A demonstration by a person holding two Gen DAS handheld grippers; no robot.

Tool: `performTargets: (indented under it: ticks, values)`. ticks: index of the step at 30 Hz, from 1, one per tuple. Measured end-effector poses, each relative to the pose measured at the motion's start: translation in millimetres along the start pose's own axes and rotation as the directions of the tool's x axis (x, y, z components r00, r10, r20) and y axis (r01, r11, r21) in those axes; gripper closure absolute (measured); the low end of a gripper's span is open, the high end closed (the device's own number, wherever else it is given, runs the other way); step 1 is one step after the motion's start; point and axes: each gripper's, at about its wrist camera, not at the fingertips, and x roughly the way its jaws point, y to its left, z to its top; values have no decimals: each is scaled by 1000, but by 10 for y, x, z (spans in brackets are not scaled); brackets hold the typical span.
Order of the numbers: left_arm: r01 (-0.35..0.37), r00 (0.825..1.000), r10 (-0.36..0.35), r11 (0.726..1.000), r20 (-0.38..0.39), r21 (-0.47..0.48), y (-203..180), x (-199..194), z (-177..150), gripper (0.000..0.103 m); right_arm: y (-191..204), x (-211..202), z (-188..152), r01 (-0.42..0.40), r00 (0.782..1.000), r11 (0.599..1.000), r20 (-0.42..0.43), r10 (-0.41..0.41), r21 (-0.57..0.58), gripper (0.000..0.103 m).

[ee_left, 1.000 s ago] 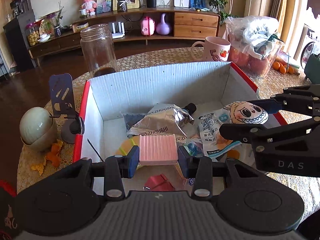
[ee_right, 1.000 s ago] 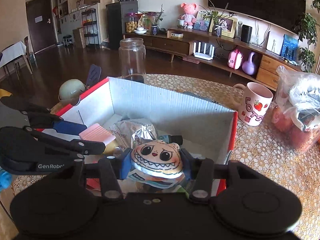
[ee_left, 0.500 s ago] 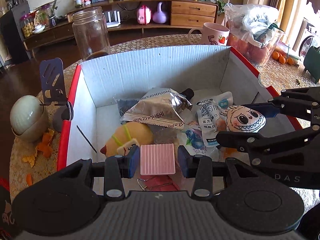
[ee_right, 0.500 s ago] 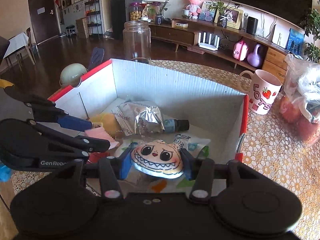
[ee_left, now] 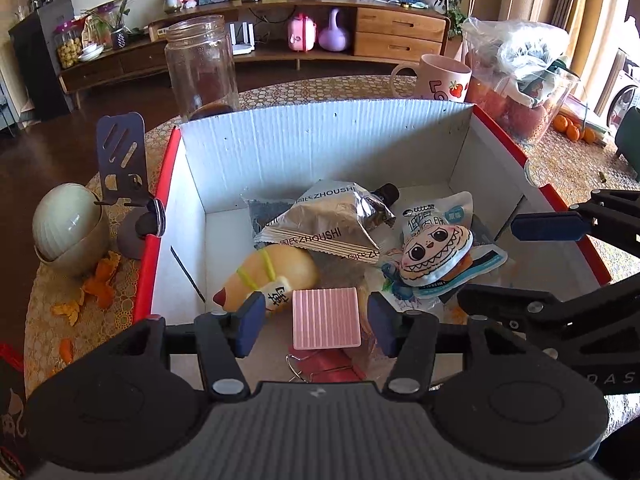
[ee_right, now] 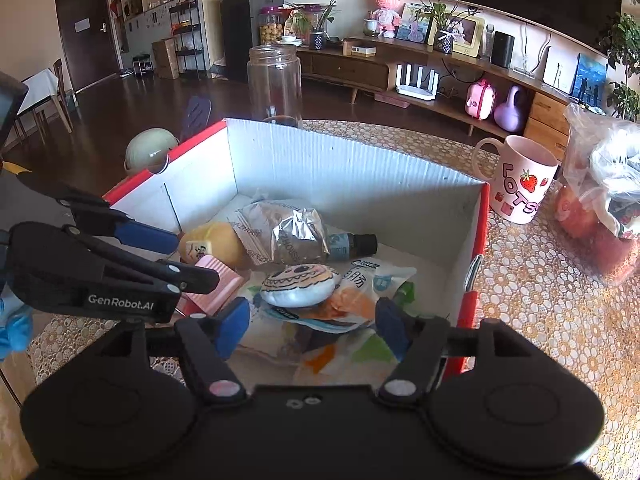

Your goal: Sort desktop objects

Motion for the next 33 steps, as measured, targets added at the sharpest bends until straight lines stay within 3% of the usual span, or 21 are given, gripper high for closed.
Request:
performTargets:
  ticks: [2, 13, 16, 21, 25, 29, 33]
  values:
    - [-7, 1000, 7, 1000, 11, -8, 1, -43, 0, 40, -17, -39, 0, -6, 1000, 1000, 9, 6, 12, 24]
    - [-25, 998, 26, 999, 59, -24, -51, -283, -60, 30, -136, -376, -67, -52, 995, 998, 83, 48, 43, 13]
    - [-33, 996, 35, 999, 78, -17, -79, -348, -79, 29, -169, -458, -82, -55, 994, 997, 102, 49, 54, 13]
    - [-57, 992, 58, 998, 112, -15, -132, -466, -102, 18, -193, -593, -95, -62, 990, 996, 134, 53, 70, 12]
    - [-71, 989, 73, 997, 128, -18, -174, -572, -135, 16, -173, -685, -120, -69, 987, 996, 148, 59, 64, 12]
    - [-81, 986, 84, 996, 146, -29, -213, -691, -169, 0, -135, -776, -157, -79, 985, 996, 158, 70, 49, 11]
    - [-97, 982, 100, 995, 161, -28, -278, -798, -187, 0, -112, -891, -220, -95, 981, 995, 171, 86, 41, 11]
